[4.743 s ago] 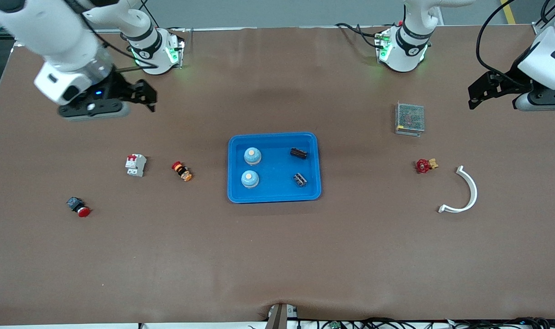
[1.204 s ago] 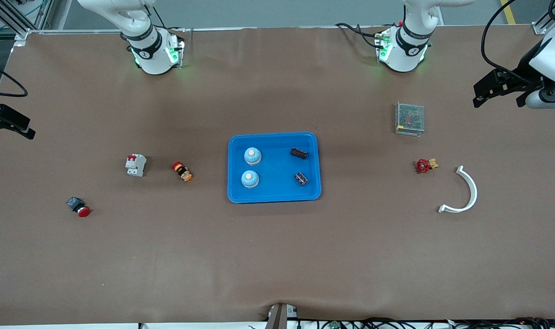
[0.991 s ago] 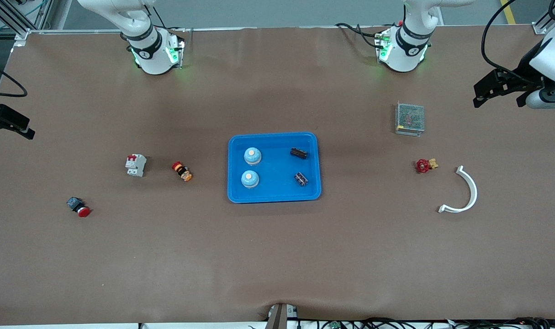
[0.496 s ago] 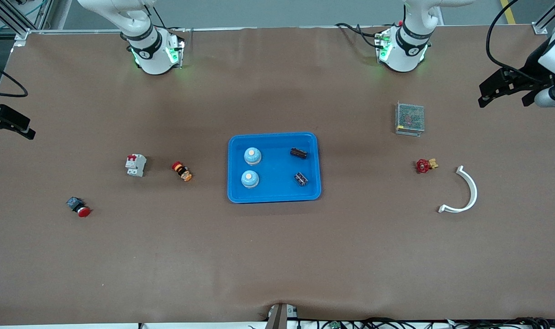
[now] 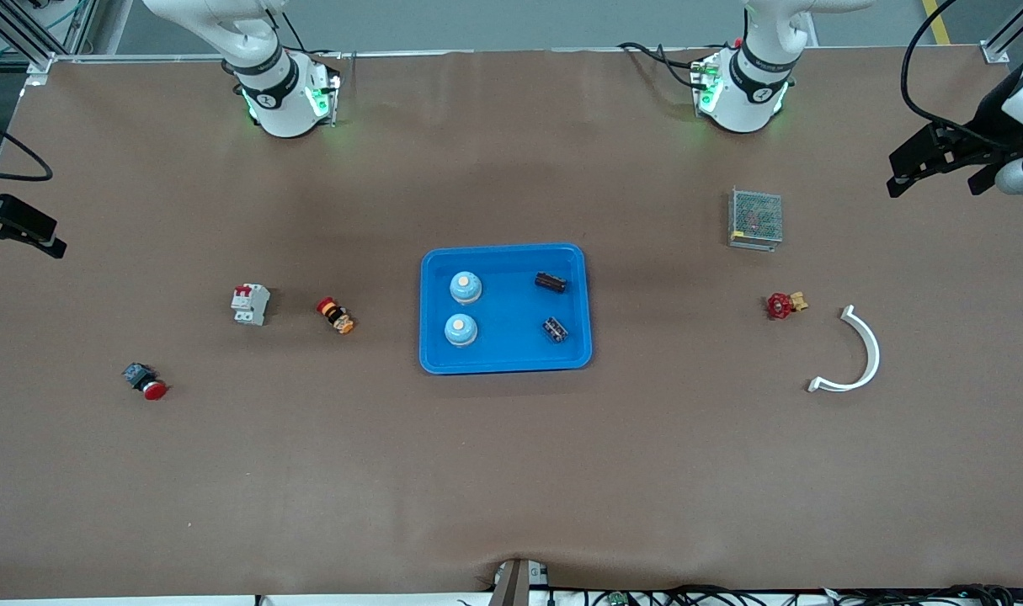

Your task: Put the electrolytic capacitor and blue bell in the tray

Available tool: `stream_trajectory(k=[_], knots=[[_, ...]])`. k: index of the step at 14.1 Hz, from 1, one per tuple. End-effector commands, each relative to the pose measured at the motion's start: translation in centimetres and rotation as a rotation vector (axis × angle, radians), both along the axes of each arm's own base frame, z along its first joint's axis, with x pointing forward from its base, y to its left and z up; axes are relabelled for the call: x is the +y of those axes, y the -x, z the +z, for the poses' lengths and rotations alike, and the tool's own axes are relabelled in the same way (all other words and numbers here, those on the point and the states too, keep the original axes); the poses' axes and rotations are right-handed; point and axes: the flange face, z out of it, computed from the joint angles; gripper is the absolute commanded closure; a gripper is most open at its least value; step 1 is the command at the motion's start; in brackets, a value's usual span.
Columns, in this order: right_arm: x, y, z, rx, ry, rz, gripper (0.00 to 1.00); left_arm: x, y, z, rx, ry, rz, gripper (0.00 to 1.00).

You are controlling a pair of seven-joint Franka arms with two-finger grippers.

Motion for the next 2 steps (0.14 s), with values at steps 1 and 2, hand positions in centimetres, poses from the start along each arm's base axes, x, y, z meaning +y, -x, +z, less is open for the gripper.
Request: stream_trajectory(k=[1, 2], knots=[[0.0, -0.42, 0.43, -0.007, -0.012, 0.002, 0.0, 0.27, 0.0, 0.36, 0.007, 0.002, 0.009, 0.0], [0.33, -0.46, 0.43, -0.007, -0.012, 0.008, 0.0, 0.28, 0.0, 0.36, 0.006, -0.013, 0.006, 0.0]])
